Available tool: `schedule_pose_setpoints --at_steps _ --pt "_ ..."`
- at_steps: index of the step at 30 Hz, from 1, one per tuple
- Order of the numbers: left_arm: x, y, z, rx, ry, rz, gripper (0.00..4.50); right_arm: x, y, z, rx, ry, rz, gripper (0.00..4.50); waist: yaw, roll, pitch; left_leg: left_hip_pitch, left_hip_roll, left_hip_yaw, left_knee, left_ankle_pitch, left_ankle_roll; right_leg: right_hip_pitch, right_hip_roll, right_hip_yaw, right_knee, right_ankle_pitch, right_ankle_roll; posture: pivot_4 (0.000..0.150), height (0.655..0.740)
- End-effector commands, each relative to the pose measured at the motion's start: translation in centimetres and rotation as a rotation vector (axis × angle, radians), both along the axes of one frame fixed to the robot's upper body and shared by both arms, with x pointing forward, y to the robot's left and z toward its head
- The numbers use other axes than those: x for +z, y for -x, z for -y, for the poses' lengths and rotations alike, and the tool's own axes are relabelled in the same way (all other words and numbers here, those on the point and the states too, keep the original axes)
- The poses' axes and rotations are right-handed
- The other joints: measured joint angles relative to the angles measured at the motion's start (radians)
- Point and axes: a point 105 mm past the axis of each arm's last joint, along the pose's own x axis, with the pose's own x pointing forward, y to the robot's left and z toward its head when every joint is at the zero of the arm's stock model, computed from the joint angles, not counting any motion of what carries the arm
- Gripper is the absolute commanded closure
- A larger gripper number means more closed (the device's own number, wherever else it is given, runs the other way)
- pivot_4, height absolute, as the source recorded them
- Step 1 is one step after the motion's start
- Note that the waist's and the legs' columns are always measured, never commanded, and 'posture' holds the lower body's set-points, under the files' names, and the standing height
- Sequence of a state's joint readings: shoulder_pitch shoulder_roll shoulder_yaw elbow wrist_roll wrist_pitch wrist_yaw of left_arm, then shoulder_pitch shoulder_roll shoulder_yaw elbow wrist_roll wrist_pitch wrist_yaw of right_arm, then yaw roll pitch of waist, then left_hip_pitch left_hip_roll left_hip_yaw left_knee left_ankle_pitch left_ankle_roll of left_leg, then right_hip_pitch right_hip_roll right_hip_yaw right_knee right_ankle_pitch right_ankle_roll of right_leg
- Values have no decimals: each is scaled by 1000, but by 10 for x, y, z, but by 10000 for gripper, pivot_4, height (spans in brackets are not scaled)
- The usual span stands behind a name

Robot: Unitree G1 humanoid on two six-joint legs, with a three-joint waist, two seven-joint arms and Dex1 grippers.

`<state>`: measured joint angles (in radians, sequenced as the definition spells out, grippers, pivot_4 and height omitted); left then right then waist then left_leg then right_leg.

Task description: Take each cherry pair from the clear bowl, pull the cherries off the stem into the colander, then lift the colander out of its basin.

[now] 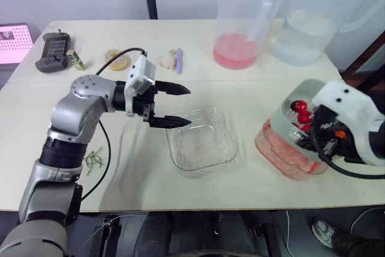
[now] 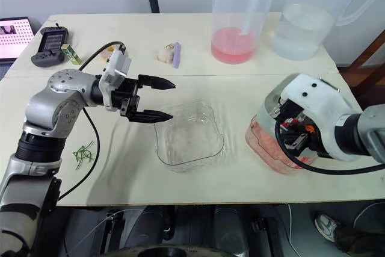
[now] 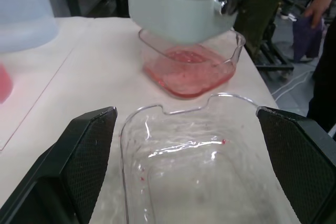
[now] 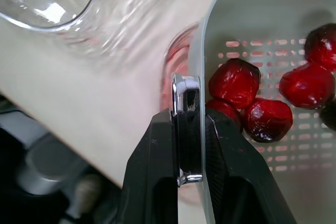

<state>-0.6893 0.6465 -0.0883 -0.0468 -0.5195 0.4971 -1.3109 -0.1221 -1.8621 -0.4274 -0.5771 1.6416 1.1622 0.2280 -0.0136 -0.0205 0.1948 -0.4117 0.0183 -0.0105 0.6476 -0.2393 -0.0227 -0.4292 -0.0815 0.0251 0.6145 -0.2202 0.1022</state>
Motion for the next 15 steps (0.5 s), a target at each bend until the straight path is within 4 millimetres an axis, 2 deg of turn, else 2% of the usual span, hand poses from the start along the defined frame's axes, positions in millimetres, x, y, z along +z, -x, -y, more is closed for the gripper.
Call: schedule_pose_setpoints --at_steps 1,6,11,15 --pt "10 6 -11 63 13 60 0 28 -29 -4 141 57 127 43124 -4 1 0 0 0 1 0 0 0 0 0 0 0 0 0 1500 7400" --pt "4 14 -31 190 0 63 0 30 -69 -18 327 115 178 43124 -5 1 -1 2 4 5 -2 0 0 0 -1 0 -1 1 -1 1500 7400" --pt "-2 30 -48 306 -8 53 0 21 -84 -30 470 115 226 43124 7 2 -1 -1 6 8 -2 0 0 -2 1 -1 0 1 -1 1500 7400" --pt "-4 43 -57 386 -6 45 0 10 -87 -35 545 123 240 43124 3 1 -1 -1 6 8 1 0 0 -2 1 -1 1 1 -1 1500 7400"
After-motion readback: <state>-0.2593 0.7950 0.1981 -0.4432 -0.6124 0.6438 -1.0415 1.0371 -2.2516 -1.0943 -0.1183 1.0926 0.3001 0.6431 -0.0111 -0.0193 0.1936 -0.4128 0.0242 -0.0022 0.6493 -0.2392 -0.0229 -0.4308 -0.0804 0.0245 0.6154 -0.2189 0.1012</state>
